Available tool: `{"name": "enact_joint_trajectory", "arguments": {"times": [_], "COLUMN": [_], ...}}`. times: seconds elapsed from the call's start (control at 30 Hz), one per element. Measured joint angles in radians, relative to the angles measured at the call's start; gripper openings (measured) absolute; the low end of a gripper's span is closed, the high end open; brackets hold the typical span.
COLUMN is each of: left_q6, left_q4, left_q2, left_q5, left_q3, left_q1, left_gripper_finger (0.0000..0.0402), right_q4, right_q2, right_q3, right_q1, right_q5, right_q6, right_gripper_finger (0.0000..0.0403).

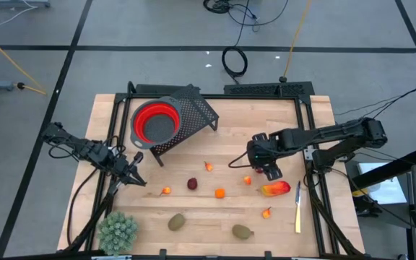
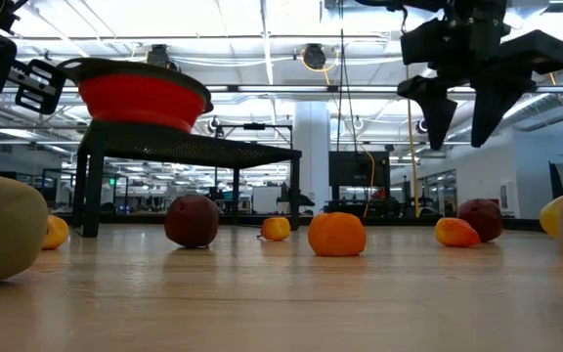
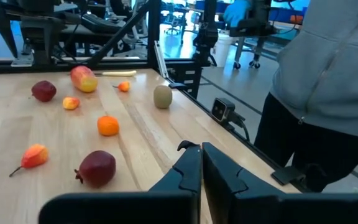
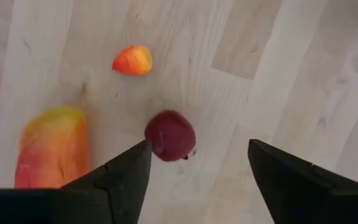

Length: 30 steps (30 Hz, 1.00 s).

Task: Pick & Place Fruit
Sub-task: Put the pomegranate into the red strainer bowl on the shelf

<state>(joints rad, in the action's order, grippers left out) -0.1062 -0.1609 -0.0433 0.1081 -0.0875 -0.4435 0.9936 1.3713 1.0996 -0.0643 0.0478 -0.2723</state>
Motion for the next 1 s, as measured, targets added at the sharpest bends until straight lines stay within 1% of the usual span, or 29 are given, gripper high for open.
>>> {"name": "enact_joint_trajectory", "arguments": {"times": [0.17,0.27,0.43,0.73,1.0], "left_q6": [0.000,0.005,0.000,-0.007,-0.015], "left_q4": [0.004,0.006,0.008,0.035,0.032], "left_q2": [0.000,0.000,0.000,0.000,0.000], "left_q5": [0.000,0.000,0.000,0.000,0.000], "left_q3": [0.000,0.000,0.000,0.000,0.000], "left_q1": [0.000,0.000,0.000,0.000,0.000], "left_gripper_finger": [0.0005,0.0014,0.0020,0.0002,0.0020], "right_q4": [0.031,0.027,-0.055,-0.186,-0.300], "right_q2": [0.008,0.019,0.021,0.019,0.019], "right_q3": [0.000,-0.013,-0.101,-0.206,-0.294], "right_q1": [0.000,0.008,0.018,0.019,0.019], "right_q5": [-0.002,-0.041,-0.051,-0.051,-0.051], "right_q6": [-0.050,-0.064,-0.097,-0.138,-0.145], "right_gripper_finger": [0.0276,0.0281,0.0281,0.0282,0.0282]}}
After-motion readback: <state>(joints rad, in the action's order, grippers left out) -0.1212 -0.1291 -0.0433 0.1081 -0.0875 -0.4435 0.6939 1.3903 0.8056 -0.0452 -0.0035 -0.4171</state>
